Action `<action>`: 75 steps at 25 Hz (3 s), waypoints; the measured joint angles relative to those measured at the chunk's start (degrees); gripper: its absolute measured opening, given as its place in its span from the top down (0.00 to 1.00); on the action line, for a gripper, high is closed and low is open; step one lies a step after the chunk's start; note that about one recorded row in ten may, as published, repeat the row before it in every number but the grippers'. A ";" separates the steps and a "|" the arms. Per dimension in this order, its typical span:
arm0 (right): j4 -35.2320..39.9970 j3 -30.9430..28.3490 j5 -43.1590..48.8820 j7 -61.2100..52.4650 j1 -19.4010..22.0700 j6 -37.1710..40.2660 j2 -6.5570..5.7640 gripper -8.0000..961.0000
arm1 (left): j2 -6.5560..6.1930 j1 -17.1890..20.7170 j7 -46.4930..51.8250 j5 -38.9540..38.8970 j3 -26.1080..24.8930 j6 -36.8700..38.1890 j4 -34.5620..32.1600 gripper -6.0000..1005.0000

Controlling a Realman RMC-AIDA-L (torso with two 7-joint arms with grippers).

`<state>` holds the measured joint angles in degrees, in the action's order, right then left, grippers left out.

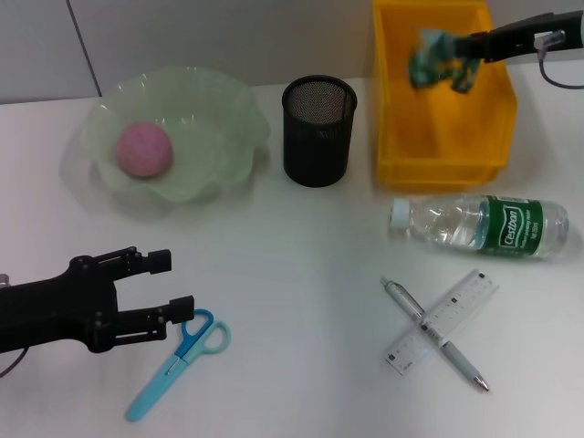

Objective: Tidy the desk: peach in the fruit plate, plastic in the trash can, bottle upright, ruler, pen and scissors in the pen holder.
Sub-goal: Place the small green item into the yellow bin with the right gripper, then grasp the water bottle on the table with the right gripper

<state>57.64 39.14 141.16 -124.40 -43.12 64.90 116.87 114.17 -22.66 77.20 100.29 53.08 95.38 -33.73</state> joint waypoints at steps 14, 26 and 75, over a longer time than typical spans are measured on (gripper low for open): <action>0.53 0.41 -1.43 -0.11 -0.62 0.36 0.36 0.45 | -0.07 0.02 0.12 -0.28 -0.09 -0.04 0.12 0.23; 4.08 0.39 -9.30 8.36 -0.22 26.35 -2.93 0.28 | -0.05 -0.09 0.14 -0.28 -0.10 0.07 -0.12 0.24; -3.39 24.96 26.08 15.97 -4.05 20.30 1.16 0.27 | 0.03 -0.71 4.70 -0.36 -2.29 -1.66 -0.46 0.26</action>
<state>54.25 64.10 167.24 -108.43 -47.17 85.21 118.03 114.20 -23.37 81.90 99.93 50.80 93.72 -34.19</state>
